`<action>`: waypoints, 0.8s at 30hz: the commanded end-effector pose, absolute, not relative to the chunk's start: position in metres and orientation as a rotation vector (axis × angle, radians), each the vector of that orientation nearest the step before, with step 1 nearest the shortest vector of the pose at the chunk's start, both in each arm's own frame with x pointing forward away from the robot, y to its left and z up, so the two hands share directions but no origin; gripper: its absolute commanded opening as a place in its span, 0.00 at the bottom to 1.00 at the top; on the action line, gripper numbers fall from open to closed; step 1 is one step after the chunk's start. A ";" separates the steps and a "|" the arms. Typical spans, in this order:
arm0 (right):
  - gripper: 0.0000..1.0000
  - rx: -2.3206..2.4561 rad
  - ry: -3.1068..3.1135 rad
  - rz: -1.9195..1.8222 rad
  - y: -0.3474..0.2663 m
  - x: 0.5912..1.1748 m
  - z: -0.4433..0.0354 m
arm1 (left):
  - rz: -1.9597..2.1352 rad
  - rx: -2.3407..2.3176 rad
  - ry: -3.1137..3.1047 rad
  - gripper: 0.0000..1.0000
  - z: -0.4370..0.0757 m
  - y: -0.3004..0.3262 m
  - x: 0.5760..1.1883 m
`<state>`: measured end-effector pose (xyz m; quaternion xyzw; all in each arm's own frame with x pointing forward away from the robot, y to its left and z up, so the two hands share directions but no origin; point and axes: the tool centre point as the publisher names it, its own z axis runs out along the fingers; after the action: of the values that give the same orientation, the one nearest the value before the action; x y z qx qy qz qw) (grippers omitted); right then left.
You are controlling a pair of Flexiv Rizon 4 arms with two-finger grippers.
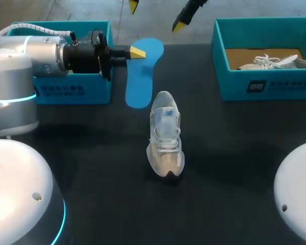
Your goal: Take the shoe out of the shoebox, open the shoe tongue, remove and reinsert the insole, then place the shoe into the shoebox
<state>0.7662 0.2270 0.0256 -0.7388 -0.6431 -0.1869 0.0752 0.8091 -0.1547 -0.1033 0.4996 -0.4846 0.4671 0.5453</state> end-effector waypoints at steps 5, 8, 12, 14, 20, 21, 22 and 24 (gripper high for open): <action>1.00 -2.403 -2.058 -0.243 0.232 0.774 0.025 | 1.096 1.187 -1.161 0.00 -0.102 -0.153 0.809; 1.00 -2.408 -2.062 -0.243 0.233 0.775 0.023 | 1.097 1.192 -1.163 0.00 -0.101 -0.153 0.809; 1.00 -2.426 -2.077 -0.222 0.236 0.776 0.020 | 1.096 1.193 -1.169 0.00 -0.100 -0.153 0.809; 1.00 -2.432 -2.080 -0.216 0.237 0.776 0.018 | 1.097 1.195 -1.170 0.00 -0.100 -0.154 0.809; 1.00 -2.434 -2.080 -0.219 0.238 0.775 0.014 | 1.095 1.198 -1.175 0.00 -0.099 -0.154 0.809; 1.00 -2.434 -2.080 -0.222 0.238 0.774 0.013 | 1.096 1.198 -1.176 0.00 -0.099 -0.154 0.809; 1.00 -2.433 -2.079 -0.224 0.239 0.774 0.013 | 1.096 1.198 -1.176 0.00 -0.099 -0.154 0.809; 1.00 -2.433 -2.080 -0.227 0.240 0.773 0.013 | 1.096 1.198 -1.178 0.00 -0.099 -0.155 0.809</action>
<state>0.7731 0.2372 0.0125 -0.7572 -0.6483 -0.0734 -0.0312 0.8104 -0.1547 -0.0996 0.5021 -0.4948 0.4607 0.5393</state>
